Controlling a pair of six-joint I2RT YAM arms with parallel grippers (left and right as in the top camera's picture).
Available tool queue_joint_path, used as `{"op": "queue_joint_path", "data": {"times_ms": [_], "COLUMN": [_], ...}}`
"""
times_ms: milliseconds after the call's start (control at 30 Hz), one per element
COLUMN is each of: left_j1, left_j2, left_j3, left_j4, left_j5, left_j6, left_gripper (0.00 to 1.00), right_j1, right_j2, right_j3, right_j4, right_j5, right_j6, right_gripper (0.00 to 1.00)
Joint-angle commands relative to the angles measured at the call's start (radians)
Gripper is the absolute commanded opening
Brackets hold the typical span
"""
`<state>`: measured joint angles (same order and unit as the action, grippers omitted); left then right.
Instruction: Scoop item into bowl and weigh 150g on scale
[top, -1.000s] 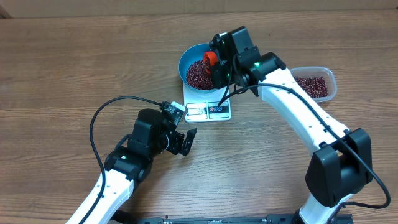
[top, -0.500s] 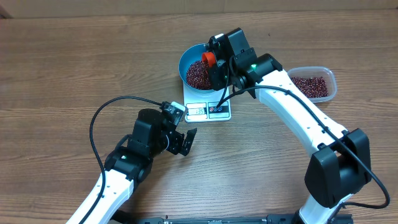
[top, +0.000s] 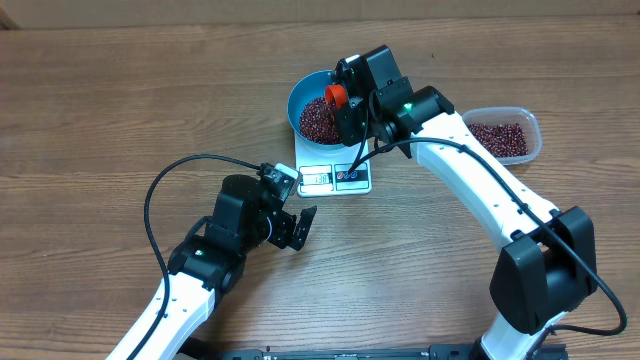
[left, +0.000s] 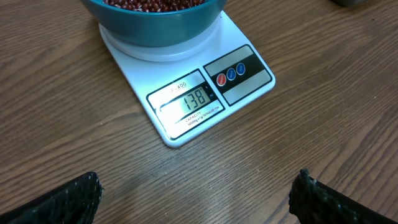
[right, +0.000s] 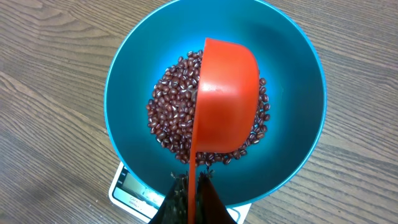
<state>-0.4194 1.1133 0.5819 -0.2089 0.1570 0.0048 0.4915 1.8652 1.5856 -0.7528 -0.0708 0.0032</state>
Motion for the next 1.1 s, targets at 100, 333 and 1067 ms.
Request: {"op": "queue_joint_path", "data": {"times_ms": [100, 333, 1067], "left_j1": [-0.006, -0.006, -0.006], "left_j2": [0.005, 0.005, 0.005], "left_j3": [0.004, 0.004, 0.004], "left_j4": [0.003, 0.004, 0.004], "left_j5": [0.011, 0.011, 0.011], "left_j6": [-0.008, -0.008, -0.008], "left_gripper": [0.99, 0.99, 1.00], "right_j1": [0.003, 0.003, 0.003], "right_j2": [-0.040, -0.040, -0.040], "right_j3": [0.032, 0.032, 0.032], "right_j4": [0.003, 0.003, 0.006], "right_j5": [0.010, 0.010, 0.019], "right_j6": [-0.005, -0.005, -0.091], "right_gripper": [0.04, 0.04, 0.04]}}
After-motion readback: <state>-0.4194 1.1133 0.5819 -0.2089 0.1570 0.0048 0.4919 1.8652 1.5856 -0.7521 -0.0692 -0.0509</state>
